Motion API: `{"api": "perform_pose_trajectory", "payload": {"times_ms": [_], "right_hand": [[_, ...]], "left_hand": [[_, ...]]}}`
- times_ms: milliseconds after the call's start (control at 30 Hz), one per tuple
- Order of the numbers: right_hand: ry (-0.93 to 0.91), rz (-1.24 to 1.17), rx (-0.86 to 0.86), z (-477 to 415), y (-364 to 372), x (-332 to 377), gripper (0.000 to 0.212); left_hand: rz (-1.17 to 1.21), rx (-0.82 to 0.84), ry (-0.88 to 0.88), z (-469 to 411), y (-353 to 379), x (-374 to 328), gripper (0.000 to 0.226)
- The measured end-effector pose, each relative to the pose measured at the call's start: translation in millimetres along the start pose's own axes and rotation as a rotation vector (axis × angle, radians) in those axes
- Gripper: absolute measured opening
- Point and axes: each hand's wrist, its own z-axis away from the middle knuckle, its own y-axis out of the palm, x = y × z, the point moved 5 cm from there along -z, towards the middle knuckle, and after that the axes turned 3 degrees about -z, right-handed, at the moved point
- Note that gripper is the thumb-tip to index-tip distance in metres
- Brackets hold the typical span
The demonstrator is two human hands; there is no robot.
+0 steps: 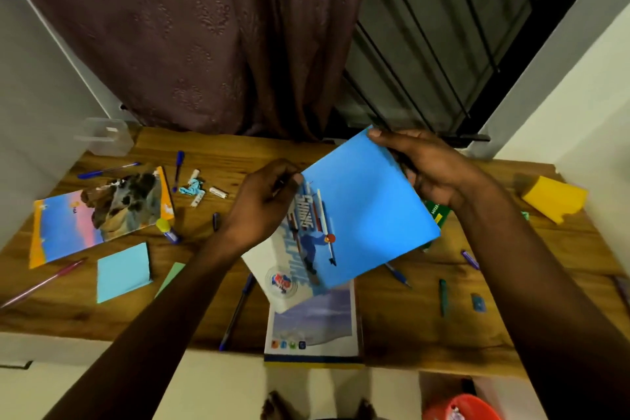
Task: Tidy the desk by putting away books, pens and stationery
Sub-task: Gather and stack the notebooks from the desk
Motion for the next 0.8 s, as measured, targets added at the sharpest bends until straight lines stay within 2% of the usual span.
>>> {"api": "perform_pose_trajectory", "payload": {"times_ms": [133,433,567,667,800], "right_hand": [[0.145,-0.012,0.112,-2,-19,-27,0.037],[0.314,-0.208,0.19,12,-30,-127,0.024],[0.318,-0.103,0.162,15,-23,-179,0.048],[0.33,0.013,0.075,15,-21,-213,0.06],[0.318,0.055,0.021,14,-21,-231,0.056]], "left_hand": [[0.095,-0.031,-0.147,17,9,21,0.019],[0.326,-0.351,-0.671,82,37,72,0.023],[0.327,-0.428,-0.834,112,59,79,0.025],[0.178,-0.365,-0.844,127,63,83,0.014],[-0.133,-0.153,-0.846,133,71,99,0.026]]}}
